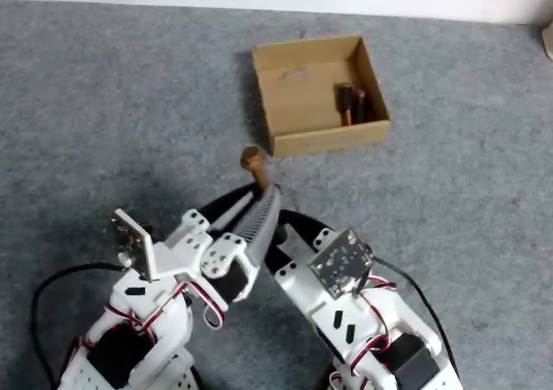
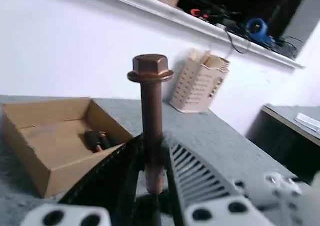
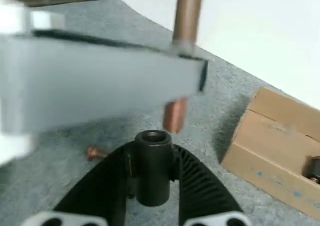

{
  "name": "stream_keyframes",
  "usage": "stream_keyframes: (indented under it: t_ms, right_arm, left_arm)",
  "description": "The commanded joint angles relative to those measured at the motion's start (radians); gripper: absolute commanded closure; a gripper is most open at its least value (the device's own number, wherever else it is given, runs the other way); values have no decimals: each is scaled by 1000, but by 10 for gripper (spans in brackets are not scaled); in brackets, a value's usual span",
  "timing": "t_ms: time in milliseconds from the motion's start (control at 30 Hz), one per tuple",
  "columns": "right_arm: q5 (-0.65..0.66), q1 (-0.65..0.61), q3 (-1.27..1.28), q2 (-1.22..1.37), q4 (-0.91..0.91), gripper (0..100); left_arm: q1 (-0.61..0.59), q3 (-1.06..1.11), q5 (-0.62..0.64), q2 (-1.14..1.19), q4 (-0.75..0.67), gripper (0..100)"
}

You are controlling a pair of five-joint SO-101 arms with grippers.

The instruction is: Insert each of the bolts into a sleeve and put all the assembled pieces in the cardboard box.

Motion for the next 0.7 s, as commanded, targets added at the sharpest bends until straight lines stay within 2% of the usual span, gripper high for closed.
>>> stream_keyframes:
  t_ms: [0,567,667]
  right_arm:
    - [-9,59,-7,-5,-47,993]
    - [-9,74,-13,-5,-47,993]
    - [-9,74,-13,-5,-47,993]
  left_arm:
    - [21,-18,2,-7,-26,995]
    - [21,33,0,-5,-31,995]
    - [25,79,0,-5,-75,995]
